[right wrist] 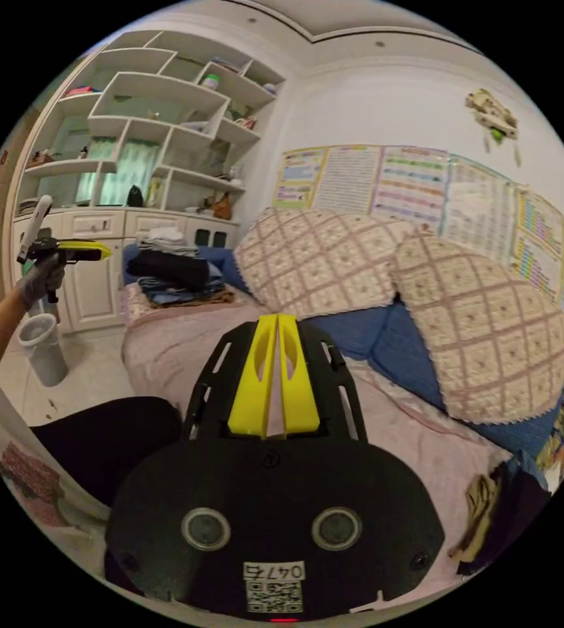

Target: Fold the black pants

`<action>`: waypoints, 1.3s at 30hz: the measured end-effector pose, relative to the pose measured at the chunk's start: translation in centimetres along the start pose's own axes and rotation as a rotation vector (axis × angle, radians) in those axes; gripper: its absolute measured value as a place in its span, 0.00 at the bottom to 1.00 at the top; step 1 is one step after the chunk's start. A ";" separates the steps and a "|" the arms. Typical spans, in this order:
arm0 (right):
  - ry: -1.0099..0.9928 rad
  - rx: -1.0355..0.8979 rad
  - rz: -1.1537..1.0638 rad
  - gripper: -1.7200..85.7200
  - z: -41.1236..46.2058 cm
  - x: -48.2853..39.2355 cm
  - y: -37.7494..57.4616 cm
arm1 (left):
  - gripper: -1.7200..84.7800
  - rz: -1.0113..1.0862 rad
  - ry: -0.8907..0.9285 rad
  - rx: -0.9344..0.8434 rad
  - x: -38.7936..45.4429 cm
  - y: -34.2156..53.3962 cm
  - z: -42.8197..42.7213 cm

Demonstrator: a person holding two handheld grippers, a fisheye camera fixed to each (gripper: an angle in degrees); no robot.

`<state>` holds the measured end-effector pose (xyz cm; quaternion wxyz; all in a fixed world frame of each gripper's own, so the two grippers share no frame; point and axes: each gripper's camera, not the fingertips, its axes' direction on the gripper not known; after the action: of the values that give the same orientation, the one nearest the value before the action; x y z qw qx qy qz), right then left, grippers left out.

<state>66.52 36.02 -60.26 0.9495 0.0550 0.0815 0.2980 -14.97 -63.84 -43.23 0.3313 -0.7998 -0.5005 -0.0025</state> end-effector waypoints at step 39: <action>-0.616 -0.315 0.236 0.12 51.0 -14.3 10.0 | 0.03 0.274 -0.215 -0.167 -1.8 12.5 11.8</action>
<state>58.92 33.07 -6.99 0.8854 0.0041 -0.2621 0.3839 -9.71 -62.45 -59.65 0.2055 -0.8809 -0.4175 0.0865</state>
